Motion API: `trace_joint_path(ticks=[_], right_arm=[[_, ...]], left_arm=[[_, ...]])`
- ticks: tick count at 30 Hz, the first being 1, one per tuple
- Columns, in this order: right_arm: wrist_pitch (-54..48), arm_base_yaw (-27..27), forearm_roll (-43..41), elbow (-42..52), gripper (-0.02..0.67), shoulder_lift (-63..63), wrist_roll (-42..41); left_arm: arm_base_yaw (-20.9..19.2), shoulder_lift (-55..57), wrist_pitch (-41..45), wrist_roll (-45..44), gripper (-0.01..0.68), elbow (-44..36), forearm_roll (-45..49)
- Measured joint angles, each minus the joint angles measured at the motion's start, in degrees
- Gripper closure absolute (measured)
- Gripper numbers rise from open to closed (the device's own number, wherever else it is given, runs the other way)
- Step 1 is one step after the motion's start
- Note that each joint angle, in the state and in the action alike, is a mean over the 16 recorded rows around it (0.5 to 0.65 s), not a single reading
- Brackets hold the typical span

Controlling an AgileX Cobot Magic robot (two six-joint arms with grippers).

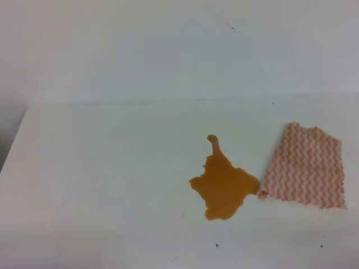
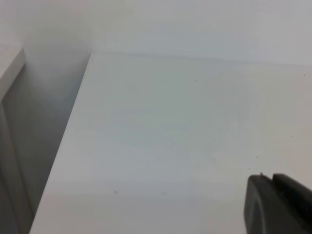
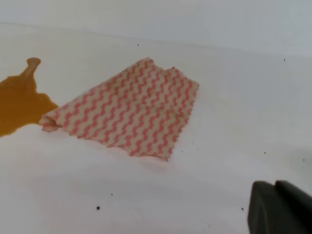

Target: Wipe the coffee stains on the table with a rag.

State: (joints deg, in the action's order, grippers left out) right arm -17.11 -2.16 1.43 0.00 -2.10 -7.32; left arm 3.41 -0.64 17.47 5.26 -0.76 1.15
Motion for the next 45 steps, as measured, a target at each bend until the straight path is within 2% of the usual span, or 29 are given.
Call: trace_joint_path(ticks=[7, 14, 18, 21, 27, 35, 40, 45], right_arm=[[6.19, 0.00, 3.58, 0.00, 0.651, 0.00, 0.08], [20.75, 0.00, 10.89, 0.00, 0.651, 0.00, 2.69], [30.15, 0.00, 14.20, -0.02, 0.651, 0.00, 6.96], [35.76, 0.00, 13.30, -0.64, 0.651, 0.00, 12.44], [39.78, 0.00, 0.80, -6.00, 0.651, -0.59, 27.49], [32.99, 0.00, -25.67, -21.39, 0.651, -6.54, 47.36], [25.02, 0.00, -38.38, -31.97, 0.651, -14.59, 53.59], [12.77, 0.00, -45.54, -39.76, 0.651, -24.62, 53.99]], left_arm=[[0.01, -0.37, -0.30, 0.02, 0.674, -0.76, 0.00], [0.01, -0.27, -0.24, 0.02, 0.674, -0.61, 0.00], [0.00, -0.09, 0.00, 0.00, 0.675, 0.00, 0.00], [0.00, 0.18, 0.18, -0.01, 0.675, 0.46, 0.00], [0.00, 0.18, 0.12, -0.01, 0.675, 0.30, 0.00], [-0.01, 0.37, 0.12, -0.01, 0.675, 0.30, 0.00], [-0.01, 0.46, 0.24, -0.02, 0.675, 0.61, 0.00], [-0.01, 0.46, 0.30, -0.02, 0.675, 0.76, 0.00]])
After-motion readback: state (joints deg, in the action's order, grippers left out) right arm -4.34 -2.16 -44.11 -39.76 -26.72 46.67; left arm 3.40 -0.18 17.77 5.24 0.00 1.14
